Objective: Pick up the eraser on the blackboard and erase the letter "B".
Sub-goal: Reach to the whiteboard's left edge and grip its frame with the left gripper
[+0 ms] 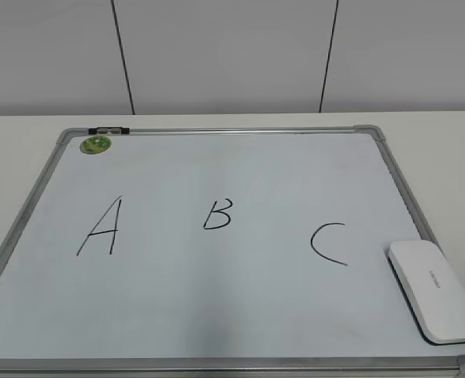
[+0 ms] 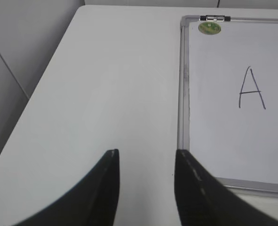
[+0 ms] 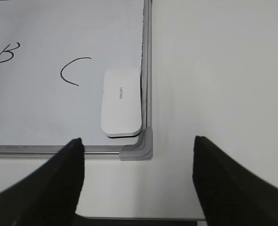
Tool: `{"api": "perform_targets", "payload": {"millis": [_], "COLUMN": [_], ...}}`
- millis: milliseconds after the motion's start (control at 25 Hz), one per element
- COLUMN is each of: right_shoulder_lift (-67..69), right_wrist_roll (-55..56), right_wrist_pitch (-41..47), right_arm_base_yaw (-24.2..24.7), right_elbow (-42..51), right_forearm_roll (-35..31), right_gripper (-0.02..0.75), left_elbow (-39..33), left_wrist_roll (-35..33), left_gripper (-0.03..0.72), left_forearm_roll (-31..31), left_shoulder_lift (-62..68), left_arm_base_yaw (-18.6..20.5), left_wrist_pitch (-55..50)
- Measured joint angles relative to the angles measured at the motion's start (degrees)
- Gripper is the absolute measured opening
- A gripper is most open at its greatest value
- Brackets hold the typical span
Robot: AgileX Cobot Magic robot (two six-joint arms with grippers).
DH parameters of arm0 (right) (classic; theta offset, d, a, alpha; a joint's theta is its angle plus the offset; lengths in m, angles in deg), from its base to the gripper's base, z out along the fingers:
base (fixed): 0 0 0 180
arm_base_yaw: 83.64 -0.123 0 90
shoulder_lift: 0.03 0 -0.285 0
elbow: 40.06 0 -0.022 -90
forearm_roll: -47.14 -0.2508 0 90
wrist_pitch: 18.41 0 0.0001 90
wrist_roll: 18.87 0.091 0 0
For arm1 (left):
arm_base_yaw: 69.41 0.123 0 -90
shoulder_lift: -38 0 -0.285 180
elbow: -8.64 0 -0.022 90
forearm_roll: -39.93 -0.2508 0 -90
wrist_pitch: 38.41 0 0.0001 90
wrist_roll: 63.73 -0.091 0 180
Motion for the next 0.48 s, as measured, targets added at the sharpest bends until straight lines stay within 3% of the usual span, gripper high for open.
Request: {"api": "perform_targets", "payload": {"millis": [480], "right_shoulder_lift": [0.00], "right_wrist_roll": [0.00], "right_wrist_pitch": [0.00], "right_arm_base_yaw": [0.00], "right_elbow": [0.00], "right_forearm_roll": [0.00], "right_gripper": [0.534], "left_elbow": [13.17], "left_wrist_roll": [0.00], "left_gripper": [0.284], "left_forearm_roll": [0.12], "left_shoulder_lift": [32.85], "left_arm_base_yaw": [-0.10], "left_wrist_pitch": [3.74]}}
